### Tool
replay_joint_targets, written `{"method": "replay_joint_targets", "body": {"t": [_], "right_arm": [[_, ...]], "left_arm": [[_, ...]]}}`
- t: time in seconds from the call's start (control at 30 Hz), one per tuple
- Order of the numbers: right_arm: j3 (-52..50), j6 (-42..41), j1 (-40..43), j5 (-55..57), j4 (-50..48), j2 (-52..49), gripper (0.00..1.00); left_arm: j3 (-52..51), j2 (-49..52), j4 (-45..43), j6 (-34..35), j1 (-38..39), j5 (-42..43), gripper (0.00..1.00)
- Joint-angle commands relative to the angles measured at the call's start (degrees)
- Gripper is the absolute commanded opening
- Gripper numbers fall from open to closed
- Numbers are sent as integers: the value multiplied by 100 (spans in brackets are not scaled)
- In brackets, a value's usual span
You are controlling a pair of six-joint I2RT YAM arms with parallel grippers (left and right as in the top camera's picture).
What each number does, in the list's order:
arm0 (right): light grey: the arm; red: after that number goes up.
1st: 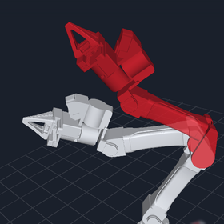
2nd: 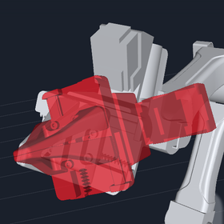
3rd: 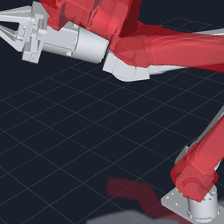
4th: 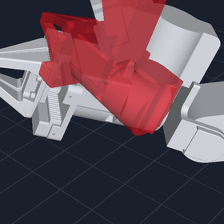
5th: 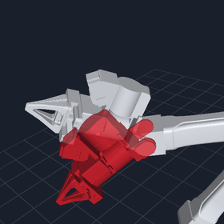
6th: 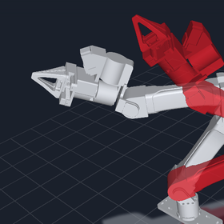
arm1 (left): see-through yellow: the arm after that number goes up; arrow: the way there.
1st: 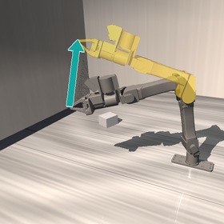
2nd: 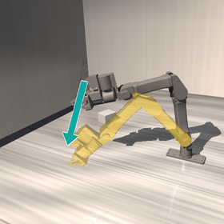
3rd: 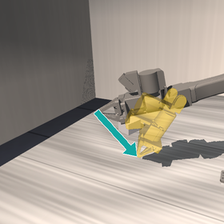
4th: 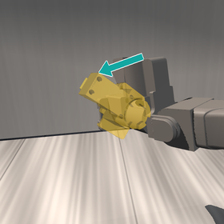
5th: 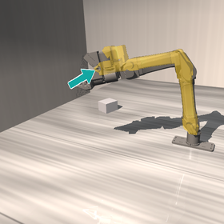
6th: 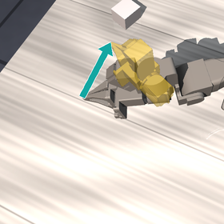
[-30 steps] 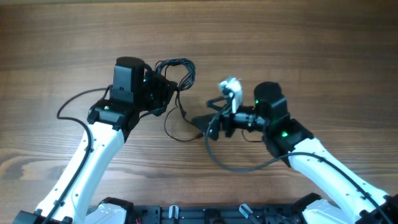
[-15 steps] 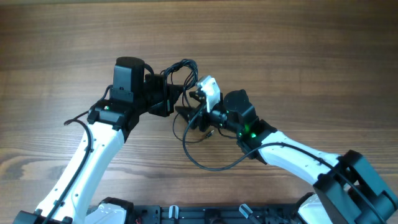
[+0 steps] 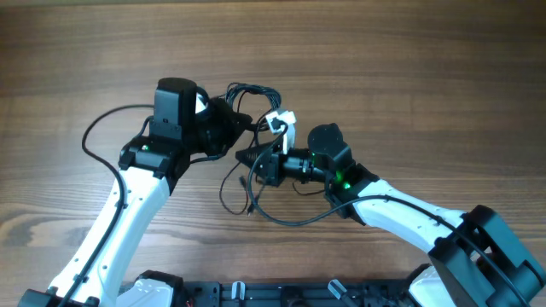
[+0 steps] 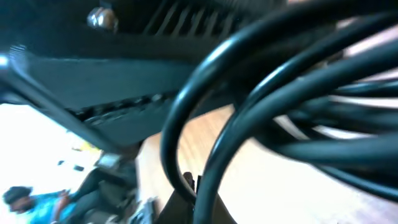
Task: Untangle cables
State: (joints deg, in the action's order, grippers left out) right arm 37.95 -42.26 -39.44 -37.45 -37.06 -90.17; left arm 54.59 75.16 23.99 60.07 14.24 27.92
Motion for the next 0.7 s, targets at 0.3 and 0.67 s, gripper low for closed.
{"method": "replay_joint_targets", "body": {"t": [0.3, 0.67], "right_arm": [[59, -824, 643, -2181, -258, 247, 4], [59, -1193, 1532, -2988, -238, 264, 4]], "left_arm": [[-26, -81, -66, -2232, -26, -33, 4], [-26, -81, -15, -3425, -11, -26, 4]]}}
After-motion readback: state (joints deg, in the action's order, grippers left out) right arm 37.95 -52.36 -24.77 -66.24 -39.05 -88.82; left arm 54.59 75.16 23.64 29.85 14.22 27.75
